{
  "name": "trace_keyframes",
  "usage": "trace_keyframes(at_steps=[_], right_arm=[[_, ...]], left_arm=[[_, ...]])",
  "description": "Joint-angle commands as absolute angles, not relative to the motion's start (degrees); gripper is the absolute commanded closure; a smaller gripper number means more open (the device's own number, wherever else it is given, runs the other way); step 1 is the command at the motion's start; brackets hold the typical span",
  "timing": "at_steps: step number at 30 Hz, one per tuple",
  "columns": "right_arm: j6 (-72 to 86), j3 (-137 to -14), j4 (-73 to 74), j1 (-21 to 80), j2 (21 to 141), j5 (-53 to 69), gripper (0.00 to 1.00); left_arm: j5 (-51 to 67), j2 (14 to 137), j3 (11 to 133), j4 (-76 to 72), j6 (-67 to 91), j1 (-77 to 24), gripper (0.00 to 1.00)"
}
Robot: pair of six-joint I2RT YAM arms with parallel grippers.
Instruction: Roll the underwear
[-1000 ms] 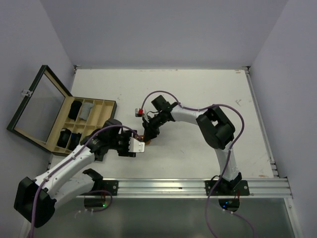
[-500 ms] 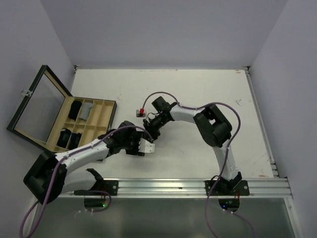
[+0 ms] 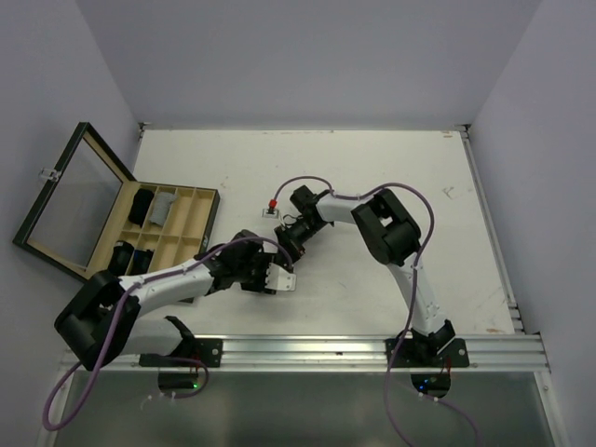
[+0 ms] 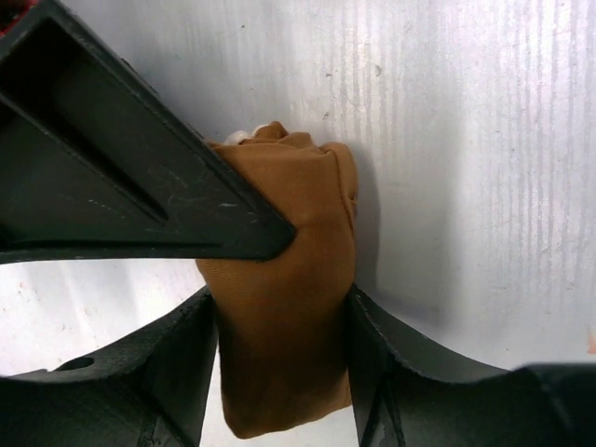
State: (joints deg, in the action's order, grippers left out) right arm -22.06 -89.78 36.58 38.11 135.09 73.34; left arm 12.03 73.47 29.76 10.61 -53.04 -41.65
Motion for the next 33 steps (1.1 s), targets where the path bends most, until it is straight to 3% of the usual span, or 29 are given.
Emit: trace_keyframes(at_steps=[1, 3, 7, 9, 10, 11, 13, 14, 15, 16, 19, 27, 33], right_arm=[[-25.31, -87.98, 41.66, 39.29, 142.47, 58.79, 1.0], [-26.01, -88.59, 43.06, 39.29, 143.26, 59.15, 1.0], [-26.81, -88.77, 44.29, 39.29, 143.0, 59.24, 1.0], [-26.55, -89.29, 44.65, 39.03, 141.86, 58.54, 0.82], [-25.76, -89.73, 44.74, 38.24, 141.33, 58.27, 0.75], [-25.49, -91.48, 46.13, 37.62, 140.98, 57.75, 0.62], [-23.74, -93.42, 47.02, 34.48, 139.4, 57.48, 0.44], [-23.12, -94.82, 47.11, 33.15, 138.52, 57.48, 0.25], [-22.51, -95.53, 47.11, 31.83, 137.38, 56.96, 0.22], [-21.54, -96.32, 47.11, 29.03, 135.28, 56.61, 0.09], [-18.82, -98.08, 45.97, 23.93, 129.41, 54.41, 0.01], [-16.96, -92.73, 39.99, 16.79, 114.62, 48.78, 0.01], [-16.44, -87.63, 38.06, 15.56, 110.31, 48.78, 0.01]], left_arm=[[11.42, 76.11, 29.35, 7.65, -53.17, -41.84, 0.44], [11.69, 76.72, 29.97, 8.52, -52.91, -41.92, 0.52], [13.7, 79.53, 32.6, 12.47, -52.21, -41.92, 0.79], [15.2, 80.33, 33.83, 16.51, -51.25, -41.92, 0.87], [16.42, 81.29, 35.06, 18.0, -51.07, -41.92, 0.97], [16.61, 81.56, 35.59, 20.02, -50.28, -41.92, 1.0], [16.61, 81.57, 36.47, 21.26, -49.22, -41.92, 1.0], [17.05, 81.56, 37.0, 22.92, -48.78, -41.49, 1.0], [17.31, 81.48, 37.96, 23.72, -48.34, -41.05, 1.0], [18.27, 81.3, 38.58, 24.51, -47.82, -40.44, 1.0], [20.29, 81.04, 41.65, 26.63, -44.48, -36.57, 1.0], [31.02, 78.75, 53.24, 29.18, -32.44, -16.89, 1.0], [28.5, 79.27, 58.87, 26.55, -22.69, -5.29, 1.0]])
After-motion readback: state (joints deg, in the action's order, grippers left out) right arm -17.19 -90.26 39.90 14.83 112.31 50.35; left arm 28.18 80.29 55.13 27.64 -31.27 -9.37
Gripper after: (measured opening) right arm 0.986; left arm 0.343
